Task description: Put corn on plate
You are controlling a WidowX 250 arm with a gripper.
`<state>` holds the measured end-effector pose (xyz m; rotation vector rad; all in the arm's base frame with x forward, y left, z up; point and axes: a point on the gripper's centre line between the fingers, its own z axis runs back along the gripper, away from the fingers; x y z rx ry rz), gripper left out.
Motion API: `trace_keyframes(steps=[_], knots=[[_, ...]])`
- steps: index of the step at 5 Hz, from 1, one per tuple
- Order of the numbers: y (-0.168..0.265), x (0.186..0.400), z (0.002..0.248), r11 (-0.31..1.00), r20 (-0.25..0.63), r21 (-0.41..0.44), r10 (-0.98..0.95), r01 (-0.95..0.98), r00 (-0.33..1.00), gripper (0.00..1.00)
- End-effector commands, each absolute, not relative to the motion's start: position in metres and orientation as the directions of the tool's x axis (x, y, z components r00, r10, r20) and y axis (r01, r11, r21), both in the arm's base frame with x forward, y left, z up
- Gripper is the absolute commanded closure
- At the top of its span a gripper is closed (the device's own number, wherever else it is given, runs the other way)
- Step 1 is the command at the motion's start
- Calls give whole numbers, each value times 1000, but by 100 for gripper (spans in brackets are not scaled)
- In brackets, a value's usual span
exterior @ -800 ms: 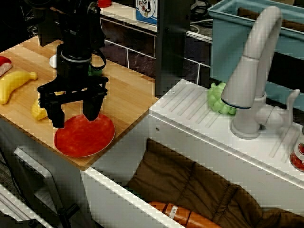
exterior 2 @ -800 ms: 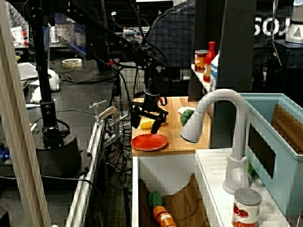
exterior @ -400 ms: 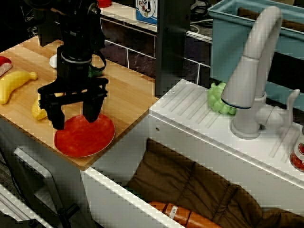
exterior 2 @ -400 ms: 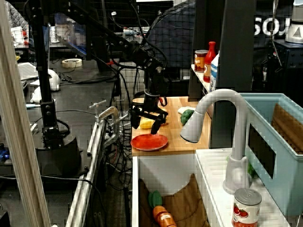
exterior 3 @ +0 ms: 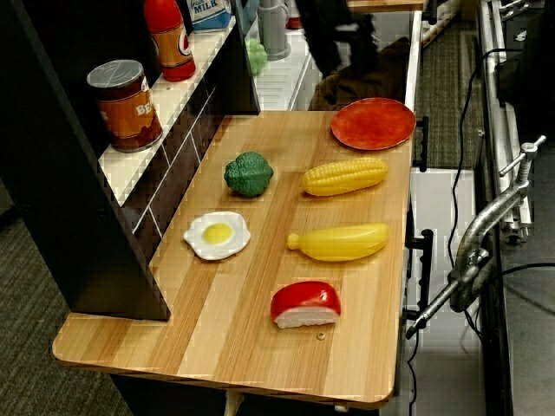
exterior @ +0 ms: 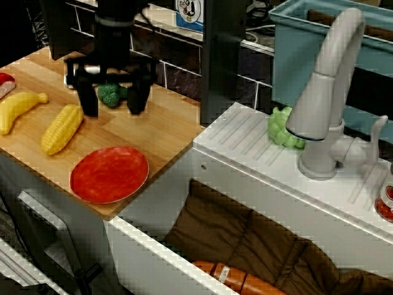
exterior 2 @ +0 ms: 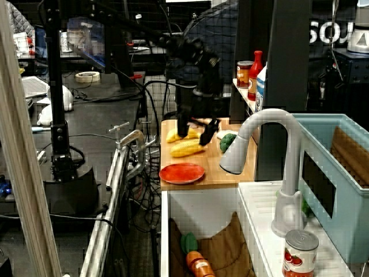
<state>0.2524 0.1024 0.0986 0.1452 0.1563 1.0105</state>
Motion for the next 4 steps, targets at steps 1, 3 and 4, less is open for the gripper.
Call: trace_keyframes(steps=[1, 3, 4], knots=[[164, 244, 144, 563, 28, 33, 825, -826, 564, 0], [222, 257, 102, 619, -42, 33, 785, -784, 618, 0], [223, 269, 86, 669, -79, -5, 740, -743, 668, 0]])
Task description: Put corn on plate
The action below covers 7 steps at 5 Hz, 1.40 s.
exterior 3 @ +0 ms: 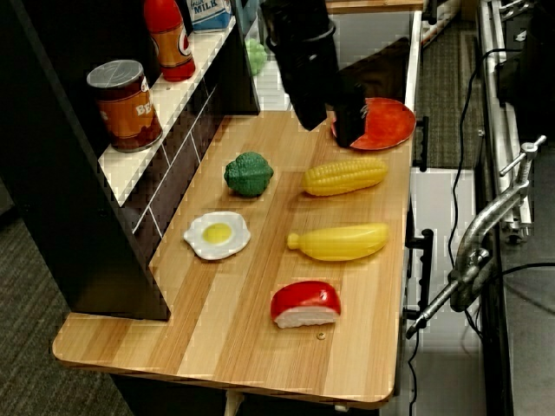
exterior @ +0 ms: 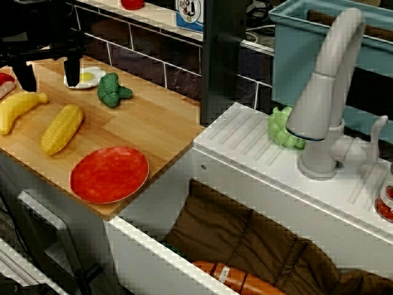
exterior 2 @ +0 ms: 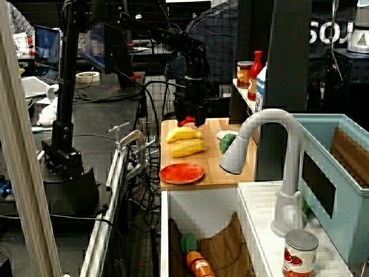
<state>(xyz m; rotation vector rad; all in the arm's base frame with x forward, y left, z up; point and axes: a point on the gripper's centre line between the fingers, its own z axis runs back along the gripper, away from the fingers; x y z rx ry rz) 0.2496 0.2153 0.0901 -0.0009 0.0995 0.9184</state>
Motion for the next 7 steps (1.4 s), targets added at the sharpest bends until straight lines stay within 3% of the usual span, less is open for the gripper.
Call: trace_keyframes(steps=[1, 4, 5, 7], knots=[[196, 279, 87, 830, -52, -59, 552, -554, 832, 0], [191, 274, 79, 833, -53, 17, 554, -554, 831, 0], [199, 263, 87, 837, -61, 12, 546, -547, 835, 0], [219, 257, 57, 817, -73, 90, 576, -570, 814, 0]])
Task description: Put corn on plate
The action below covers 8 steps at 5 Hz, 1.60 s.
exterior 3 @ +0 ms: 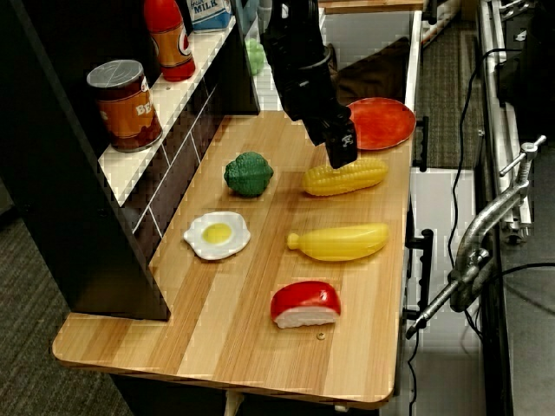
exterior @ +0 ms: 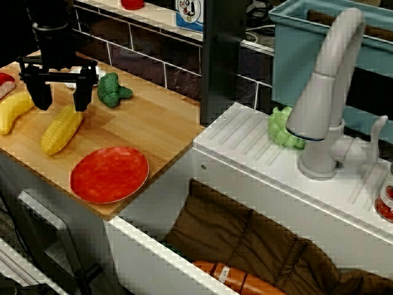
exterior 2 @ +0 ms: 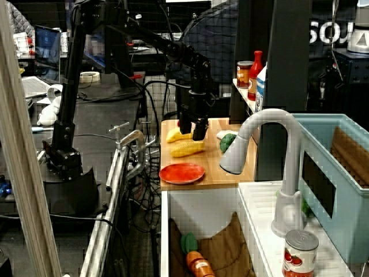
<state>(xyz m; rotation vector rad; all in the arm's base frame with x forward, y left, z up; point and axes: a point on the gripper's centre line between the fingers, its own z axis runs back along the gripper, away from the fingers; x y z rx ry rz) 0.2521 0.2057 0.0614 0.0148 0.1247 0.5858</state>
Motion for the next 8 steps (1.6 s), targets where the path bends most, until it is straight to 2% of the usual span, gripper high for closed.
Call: trace_keyframes(steps=[1, 2, 3, 4, 5, 6, 7, 8], knots=[[217, 259, 38, 808, -78, 98, 589, -582, 805, 0], [211, 256, 36, 778, -45, 104, 626, -619, 779, 0], [212, 251, 27, 708, -42, 126, 704, -695, 709, 12], [219, 254, 28, 643, -54, 124, 765, -755, 642, 100], [213, 266, 42, 628, -97, 148, 778, -764, 621, 100], [192, 280, 92, 670, -153, 58, 739, -740, 656, 100], [162, 277, 144, 703, -195, -29, 693, -711, 694, 100], [135, 256, 145, 744, -168, -35, 654, -667, 738, 100]])
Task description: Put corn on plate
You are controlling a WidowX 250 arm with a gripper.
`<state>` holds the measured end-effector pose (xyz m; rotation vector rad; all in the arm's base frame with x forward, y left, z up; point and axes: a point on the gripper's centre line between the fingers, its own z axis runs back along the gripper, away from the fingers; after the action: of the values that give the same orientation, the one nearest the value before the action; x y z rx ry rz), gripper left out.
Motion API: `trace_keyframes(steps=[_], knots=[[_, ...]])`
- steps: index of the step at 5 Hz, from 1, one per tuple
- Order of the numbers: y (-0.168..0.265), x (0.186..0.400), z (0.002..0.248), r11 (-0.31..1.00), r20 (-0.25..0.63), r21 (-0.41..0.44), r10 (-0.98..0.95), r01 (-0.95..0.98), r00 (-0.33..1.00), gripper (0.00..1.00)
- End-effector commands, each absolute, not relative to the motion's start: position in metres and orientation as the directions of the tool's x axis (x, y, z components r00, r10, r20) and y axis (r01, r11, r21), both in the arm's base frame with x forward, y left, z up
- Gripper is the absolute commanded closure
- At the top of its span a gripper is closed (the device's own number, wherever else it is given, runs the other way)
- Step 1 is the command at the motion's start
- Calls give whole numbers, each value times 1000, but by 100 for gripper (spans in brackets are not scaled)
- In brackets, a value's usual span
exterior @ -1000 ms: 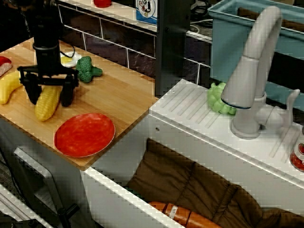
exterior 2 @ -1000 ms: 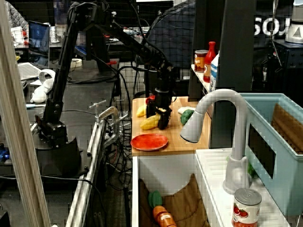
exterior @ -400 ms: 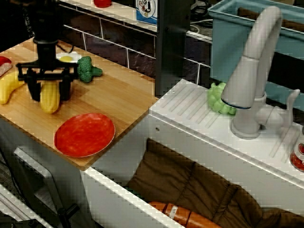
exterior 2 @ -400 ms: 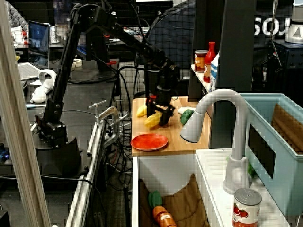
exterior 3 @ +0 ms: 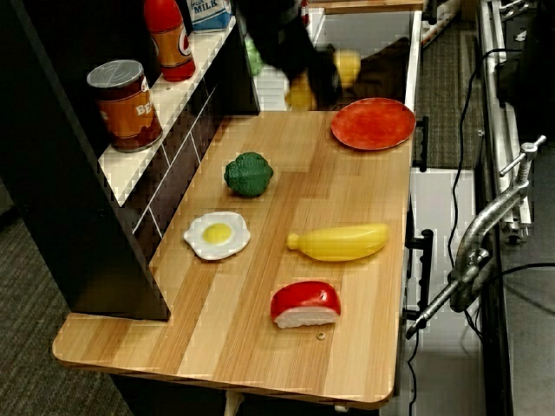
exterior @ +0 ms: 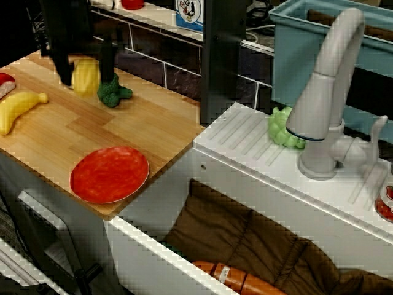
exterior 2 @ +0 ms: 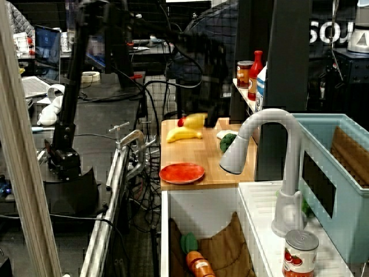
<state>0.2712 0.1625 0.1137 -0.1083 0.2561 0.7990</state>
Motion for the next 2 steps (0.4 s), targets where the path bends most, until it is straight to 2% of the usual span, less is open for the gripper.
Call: trace_keyframes(steps=[1, 2], knots=[[120, 238, 129, 761, -218, -39, 626, -648, 749, 100], [95, 200, 95, 751, -292, -32, 624, -659, 725, 100]])
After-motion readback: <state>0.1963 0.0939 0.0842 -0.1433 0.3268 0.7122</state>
